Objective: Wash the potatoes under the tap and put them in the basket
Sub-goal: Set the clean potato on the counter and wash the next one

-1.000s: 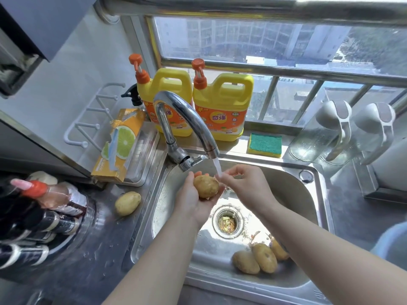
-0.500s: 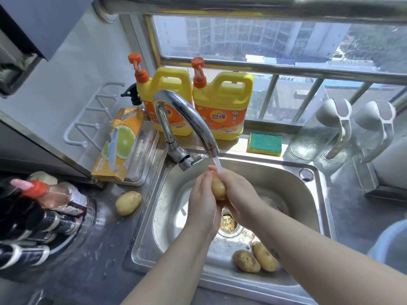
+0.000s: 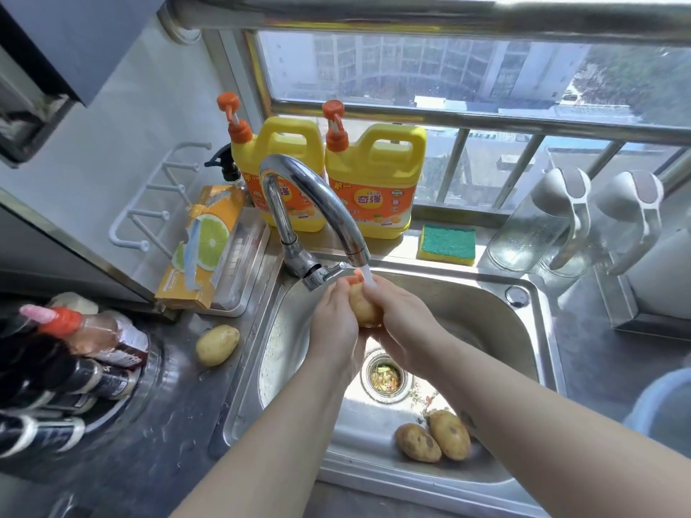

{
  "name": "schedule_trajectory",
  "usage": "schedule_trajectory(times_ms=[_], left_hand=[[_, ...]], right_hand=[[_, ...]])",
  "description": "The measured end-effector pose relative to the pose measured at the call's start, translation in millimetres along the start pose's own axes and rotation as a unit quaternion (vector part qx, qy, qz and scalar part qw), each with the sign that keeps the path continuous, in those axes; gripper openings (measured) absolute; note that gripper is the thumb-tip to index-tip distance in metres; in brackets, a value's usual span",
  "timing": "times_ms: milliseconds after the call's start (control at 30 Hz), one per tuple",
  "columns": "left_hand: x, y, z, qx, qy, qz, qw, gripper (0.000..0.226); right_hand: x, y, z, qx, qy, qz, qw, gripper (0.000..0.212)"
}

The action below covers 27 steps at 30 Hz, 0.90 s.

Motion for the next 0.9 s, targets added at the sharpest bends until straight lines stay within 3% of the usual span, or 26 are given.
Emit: schedule_trajectory(times_ms=[133, 267, 400, 467, 533, 600, 667, 767, 800, 900], left_hand=[[1, -2, 3, 0.024, 0.038, 0.000, 0.999, 0.027], [-5, -4, 0, 0.004, 0.011, -0.010, 1.000, 0.029], [-13, 0, -5, -0.052, -0.037, -0.056, 0.996, 0.034], [-14, 0, -12, -0.074, -0.091, -0.090, 0.989, 0.058], [-12, -2, -14, -0.079, -0.110, -0.094, 0.986, 0.056], [-6, -6, -13, -0.057, -0.062, -0.056, 0.995, 0.035], [-2, -10, -15, 0.015, 0.023, -0.043, 0.999, 0.035], [-4, -7, -19, 0.120, 0.122, -0.058, 0.984, 0.049], [-5, -6, -20, 0.132, 0.127, -0.058, 0.981, 0.051], [-12, 1, -18, 0.115, 0.098, -0.081, 0.985, 0.046]], right_hand=[[-5, 5, -5, 0.008, -0.008, -0.041, 0.999, 0.034], [-5, 0, -5, 0.039, 0.129, -0.044, 0.990, 0.021], [8, -5, -3, 0.022, 0.043, 0.053, 0.997, 0.025], [15, -7, 1, -0.011, -0.010, 0.080, 0.997, 0.033], [18, -6, 2, -0.019, 0.021, 0.078, 0.997, 0.031], [11, 0, -6, 0.027, 0.109, 0.037, 0.993, 0.025], [-2, 10, -14, 0.102, 0.198, -0.033, 0.974, 0.021], [-8, 20, -16, 0.189, 0.383, -0.074, 0.901, 0.030], [-6, 20, -15, 0.195, 0.398, -0.069, 0.894, 0.031], [-2, 16, -17, 0.199, 0.331, -0.040, 0.921, 0.014]])
Point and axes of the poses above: each hand's wrist, its own y-axis away from the middle knuckle, its own x-axis out of the back of the hand, z = x × y, the point moved 8 cm from there along -y, towards the middle knuckle, and after that the axes turned 8 degrees about -y, right-handed, at the moved point
